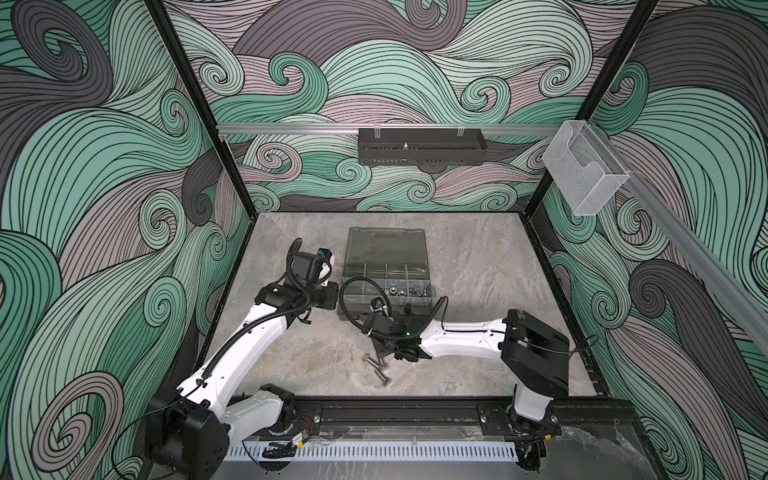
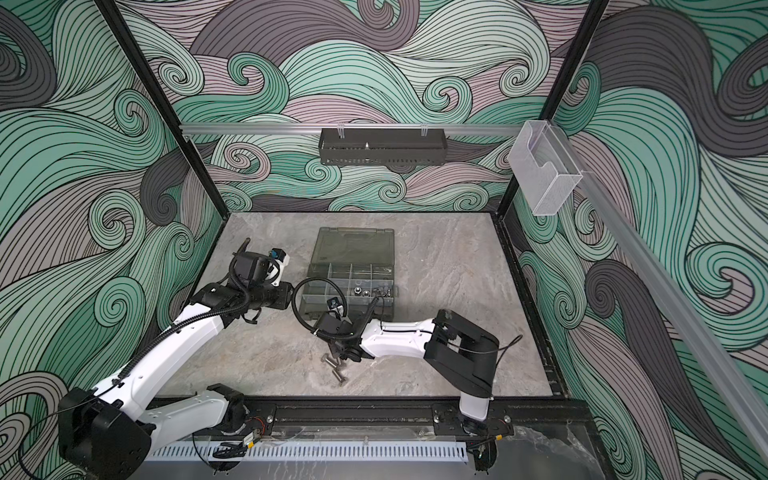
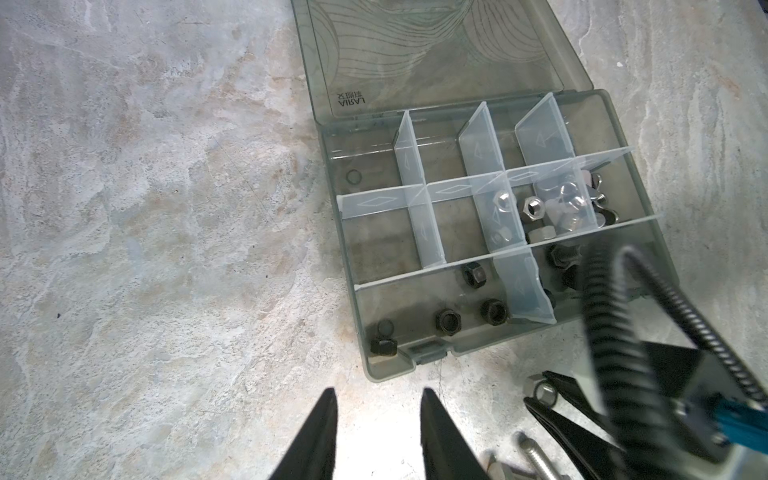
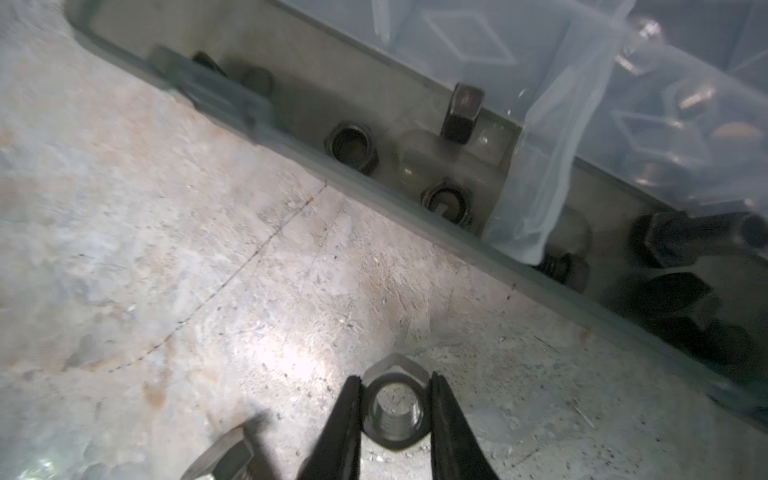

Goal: Sort the screws and nuts into containers
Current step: 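Lower the right gripper onto a silver hex nut beside the box and close, then lift the hex nut with the right gripper into the middle compartment and open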

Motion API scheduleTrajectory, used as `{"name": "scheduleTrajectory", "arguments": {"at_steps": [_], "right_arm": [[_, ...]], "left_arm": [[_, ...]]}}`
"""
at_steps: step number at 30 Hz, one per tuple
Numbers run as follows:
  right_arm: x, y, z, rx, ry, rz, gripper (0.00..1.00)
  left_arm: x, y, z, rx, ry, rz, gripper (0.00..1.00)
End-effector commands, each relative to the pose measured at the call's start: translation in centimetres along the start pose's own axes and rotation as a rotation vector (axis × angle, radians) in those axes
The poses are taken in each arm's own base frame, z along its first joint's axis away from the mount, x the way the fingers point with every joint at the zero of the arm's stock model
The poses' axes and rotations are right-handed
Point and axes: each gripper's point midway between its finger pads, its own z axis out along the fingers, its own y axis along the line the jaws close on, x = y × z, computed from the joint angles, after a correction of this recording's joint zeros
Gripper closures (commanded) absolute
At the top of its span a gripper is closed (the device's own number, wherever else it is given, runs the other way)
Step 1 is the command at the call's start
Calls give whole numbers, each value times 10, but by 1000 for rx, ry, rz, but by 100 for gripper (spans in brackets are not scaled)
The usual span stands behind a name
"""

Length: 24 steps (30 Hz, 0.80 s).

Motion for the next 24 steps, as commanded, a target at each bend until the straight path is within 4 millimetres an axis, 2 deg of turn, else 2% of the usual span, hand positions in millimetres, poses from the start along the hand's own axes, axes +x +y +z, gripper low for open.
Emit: {"name": "scheduleTrajectory", "arguments": {"at_steps": [1, 5, 8, 12, 17, 24], "right_arm": [[-16, -8, -22, 14, -65, -11, 77], [-35, -20, -40, 24, -108, -13, 77], [-56, -37, -53, 36, -158, 5, 77], [-81, -63, -56, 53, -183, 29, 76], [-98, -88, -42, 73, -162, 53, 76], [-110, -110, -6, 79, -98, 89, 76]], "left_arm": [[0, 4, 1, -15, 7, -7, 63], [0, 4, 0, -15, 3, -9, 62], [0, 3, 1, -8, 4, -9, 63], [-1, 2, -1, -6, -1, -9, 63], [-2, 2, -2, -4, -5, -9, 62], [-1, 0, -2, 3, -5, -9, 62]]}}
